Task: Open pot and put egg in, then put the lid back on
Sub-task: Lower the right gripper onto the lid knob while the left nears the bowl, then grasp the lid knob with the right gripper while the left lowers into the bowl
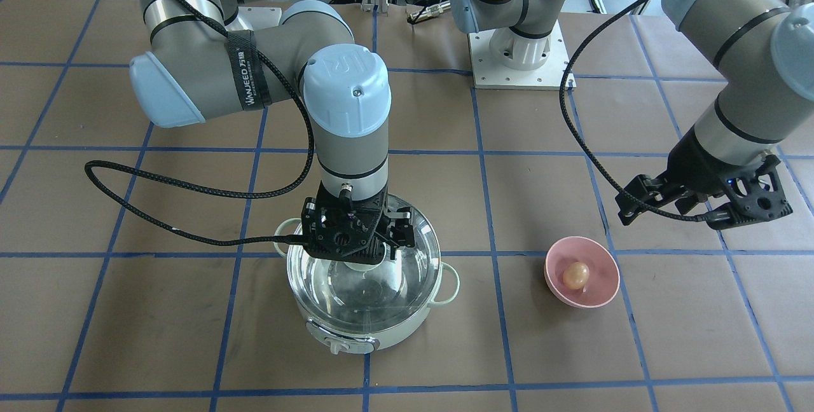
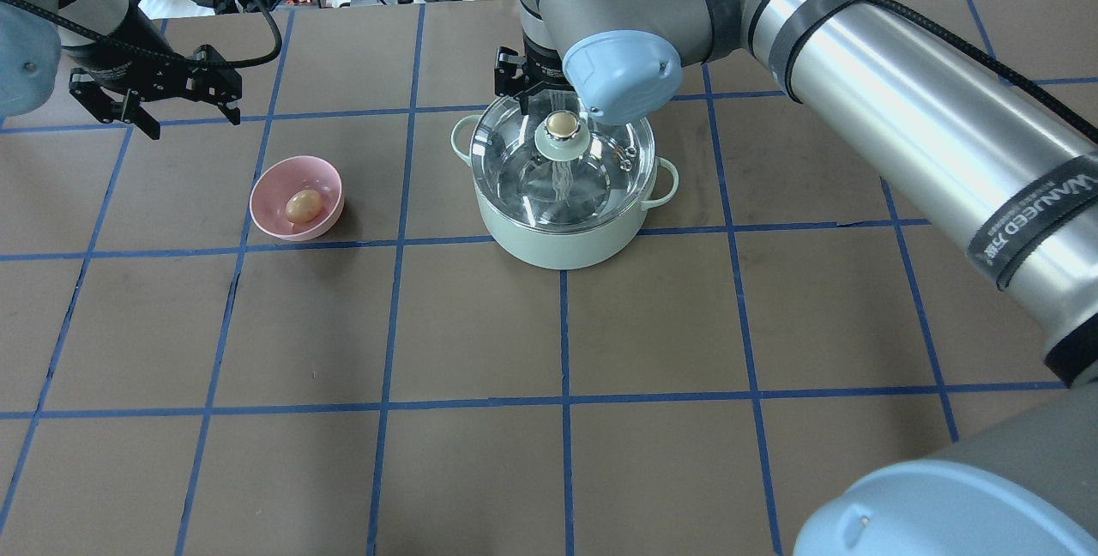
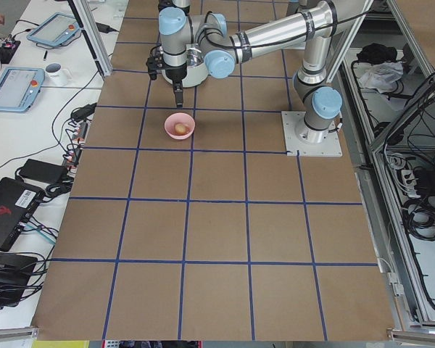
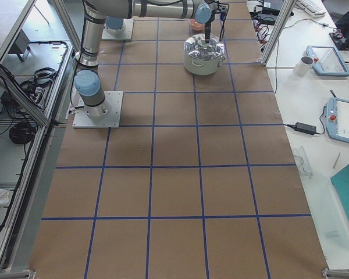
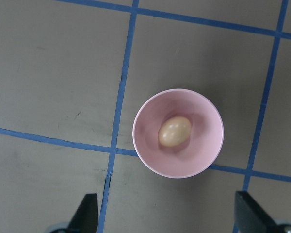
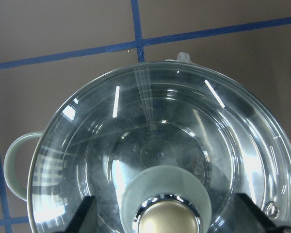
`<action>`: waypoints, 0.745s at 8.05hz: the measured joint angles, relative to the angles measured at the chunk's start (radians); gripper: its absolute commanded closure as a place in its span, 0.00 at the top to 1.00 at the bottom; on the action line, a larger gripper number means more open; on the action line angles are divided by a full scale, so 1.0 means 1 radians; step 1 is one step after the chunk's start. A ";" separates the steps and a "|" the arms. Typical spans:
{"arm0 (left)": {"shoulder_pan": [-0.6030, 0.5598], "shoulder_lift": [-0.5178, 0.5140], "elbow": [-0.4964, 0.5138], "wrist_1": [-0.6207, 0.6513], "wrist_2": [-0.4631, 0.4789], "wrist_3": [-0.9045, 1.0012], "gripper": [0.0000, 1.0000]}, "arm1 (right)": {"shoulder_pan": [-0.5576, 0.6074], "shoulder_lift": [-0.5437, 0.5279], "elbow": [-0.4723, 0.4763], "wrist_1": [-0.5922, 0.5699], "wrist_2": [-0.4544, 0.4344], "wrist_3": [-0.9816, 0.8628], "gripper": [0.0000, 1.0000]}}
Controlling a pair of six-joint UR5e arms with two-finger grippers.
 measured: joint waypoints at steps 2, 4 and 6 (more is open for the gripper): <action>0.002 -0.057 -0.006 0.029 -0.001 0.154 1.00 | 0.004 0.005 0.005 -0.001 0.003 0.011 0.83; 0.002 -0.098 -0.011 0.046 -0.004 0.296 1.00 | 0.005 0.005 0.019 0.002 0.005 0.012 0.81; 0.002 -0.123 -0.021 0.055 -0.006 0.350 1.00 | 0.005 0.005 0.031 -0.002 0.006 0.013 0.73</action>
